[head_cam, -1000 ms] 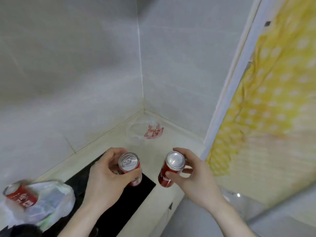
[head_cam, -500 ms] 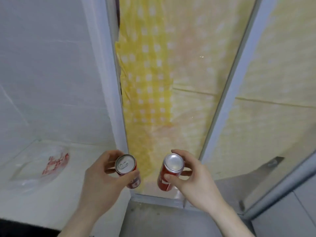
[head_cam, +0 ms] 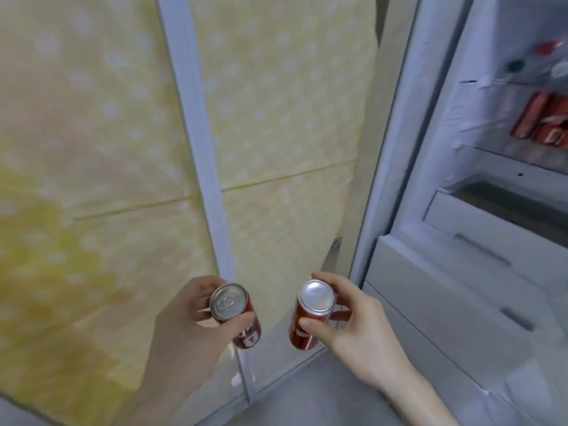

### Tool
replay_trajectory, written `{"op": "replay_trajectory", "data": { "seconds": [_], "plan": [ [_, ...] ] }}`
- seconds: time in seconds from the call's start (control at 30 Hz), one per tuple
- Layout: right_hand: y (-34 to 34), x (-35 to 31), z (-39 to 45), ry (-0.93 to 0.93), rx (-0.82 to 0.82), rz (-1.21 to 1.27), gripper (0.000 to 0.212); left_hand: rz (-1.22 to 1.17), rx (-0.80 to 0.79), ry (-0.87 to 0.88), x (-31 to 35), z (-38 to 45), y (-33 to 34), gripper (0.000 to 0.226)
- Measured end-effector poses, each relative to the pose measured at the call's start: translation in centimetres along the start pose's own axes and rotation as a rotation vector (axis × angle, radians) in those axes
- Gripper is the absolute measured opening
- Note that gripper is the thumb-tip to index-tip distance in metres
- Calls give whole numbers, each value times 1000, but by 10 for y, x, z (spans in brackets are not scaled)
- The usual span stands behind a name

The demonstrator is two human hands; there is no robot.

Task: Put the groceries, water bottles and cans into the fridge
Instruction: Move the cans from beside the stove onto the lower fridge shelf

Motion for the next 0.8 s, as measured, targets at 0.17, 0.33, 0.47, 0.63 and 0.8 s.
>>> {"op": "replay_trajectory", "data": {
  "seconds": [0.17,0.33,0.47,0.63,0.8],
  "plan": [
    [-40,11,37,83,195,-47,60,-99,-207,79,20,73,62,53],
    [-74,12,74,145,379,-82,59,-157,-370,179,40,146,113,57],
    [-101,15,88,186,519,-103,61,-173,-502,263,61,183,159,53],
    [-144,22,87,229,671,-156,62,-233,-635,325,96,208,220,51],
    [-193,38,94,237,797,-189,62,-303,-710,390,135,222,285,50]
  ]
}}
Point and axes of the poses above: each hand's wrist, its own z-axis towards the middle knuckle, its own y-axis out of the palm, x = y × z, the point moved 4 cm from there along z, towards the middle knuckle, and after that the axes turned 1 degree about -z, right-handed, at the moved point
